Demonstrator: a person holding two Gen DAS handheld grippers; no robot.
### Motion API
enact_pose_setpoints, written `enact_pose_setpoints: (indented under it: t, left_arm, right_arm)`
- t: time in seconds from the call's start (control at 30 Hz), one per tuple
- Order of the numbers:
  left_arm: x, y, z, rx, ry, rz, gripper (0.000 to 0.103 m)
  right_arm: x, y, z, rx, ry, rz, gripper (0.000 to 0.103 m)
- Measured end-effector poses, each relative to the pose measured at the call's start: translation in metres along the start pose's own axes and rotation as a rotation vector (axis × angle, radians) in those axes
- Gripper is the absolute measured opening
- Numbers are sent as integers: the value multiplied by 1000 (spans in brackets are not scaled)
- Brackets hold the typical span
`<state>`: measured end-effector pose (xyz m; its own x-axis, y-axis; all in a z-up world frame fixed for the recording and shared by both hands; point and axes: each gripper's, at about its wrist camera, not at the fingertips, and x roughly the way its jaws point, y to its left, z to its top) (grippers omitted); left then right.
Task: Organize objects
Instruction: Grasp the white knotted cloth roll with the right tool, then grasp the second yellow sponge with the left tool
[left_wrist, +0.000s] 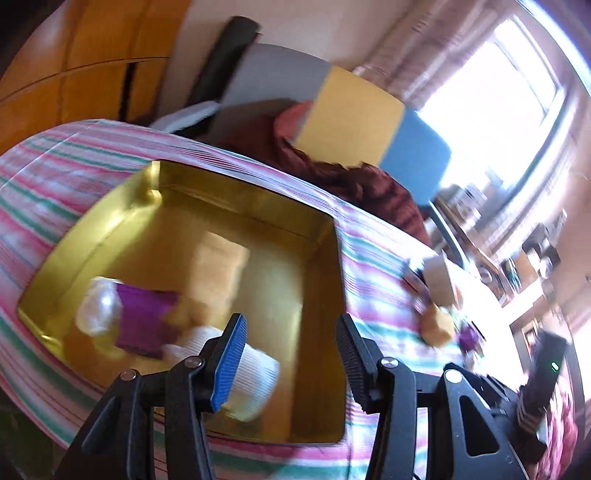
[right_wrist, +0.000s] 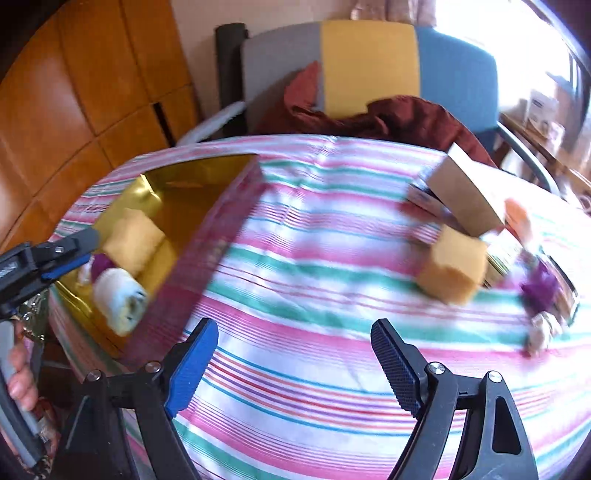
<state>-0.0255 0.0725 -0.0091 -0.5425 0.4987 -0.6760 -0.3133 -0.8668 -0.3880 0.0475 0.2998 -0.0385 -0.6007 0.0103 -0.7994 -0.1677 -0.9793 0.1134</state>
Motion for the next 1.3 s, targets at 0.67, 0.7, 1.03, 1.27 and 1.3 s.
enact_pose_setpoints:
  t: [0.67, 0.7, 1.03, 1.27, 1.3]
  left_arm:
    - [9, -105, -67, 334, 146, -209, 51]
    - [10, -108, -69, 343, 150, -212, 51]
    - [32, -122, -83, 376, 229, -203, 51]
    - [48, -137, -77, 393, 249, -199, 51]
    - [52, -139, -75, 396, 251, -197, 51]
  right_arm:
    - [-7, -220, -3, 193, 59, -282, 87]
    - [-5, -223, -4, 210, 55, -270, 87]
    - [21, -210, -4, 142, 150, -249, 62]
    - [19, -214, -3, 170, 162, -237, 51]
    - [19, -214, -3, 169, 164, -237, 51]
